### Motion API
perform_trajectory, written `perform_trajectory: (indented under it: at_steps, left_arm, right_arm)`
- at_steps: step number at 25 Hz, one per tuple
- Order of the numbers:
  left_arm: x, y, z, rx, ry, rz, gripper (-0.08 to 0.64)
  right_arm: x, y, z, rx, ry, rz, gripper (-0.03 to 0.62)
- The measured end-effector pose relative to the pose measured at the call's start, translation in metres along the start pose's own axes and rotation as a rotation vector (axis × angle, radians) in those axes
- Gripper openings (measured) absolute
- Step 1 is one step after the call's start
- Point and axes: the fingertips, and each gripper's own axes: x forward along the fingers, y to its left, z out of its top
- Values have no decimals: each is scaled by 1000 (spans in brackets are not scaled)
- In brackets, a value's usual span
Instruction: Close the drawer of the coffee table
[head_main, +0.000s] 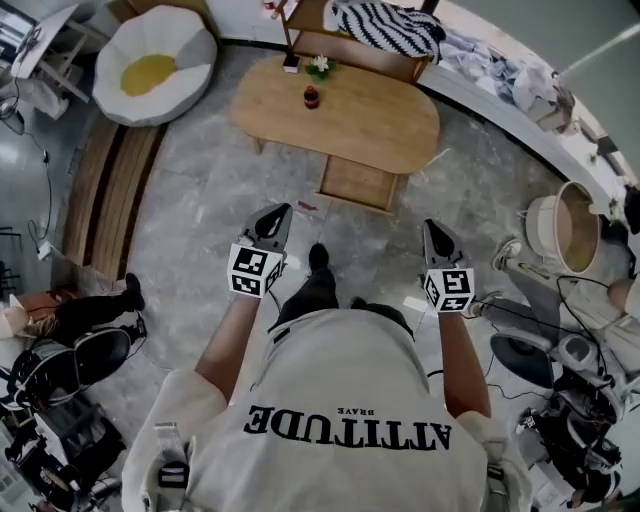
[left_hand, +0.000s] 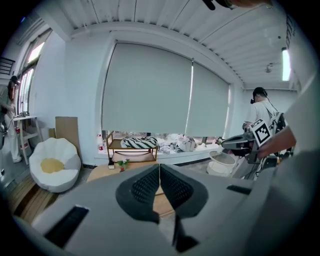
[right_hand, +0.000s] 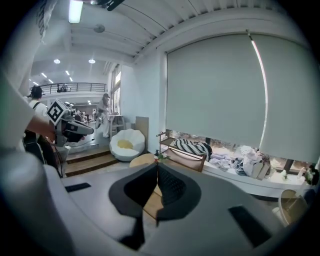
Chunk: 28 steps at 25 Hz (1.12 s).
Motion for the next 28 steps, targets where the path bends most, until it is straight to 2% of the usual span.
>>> perform_trajectory:
  at_steps: [4,11,16,28]
  left_arm:
    - [11,25,-4,31,33,-38,21]
    - [32,58,-10,57,65,-93,21]
    - [44,70,-12,48,62,-118,21]
    - [82,54,-25,4,108,-169,21]
  right_arm:
    - [16,-3,13,-2,-23,-85,20]
    - [30,7,7,29,8,-109,19]
    - [40,18,-1,35,42,-122,19]
    - [64,14,-15,39,92,-116,20]
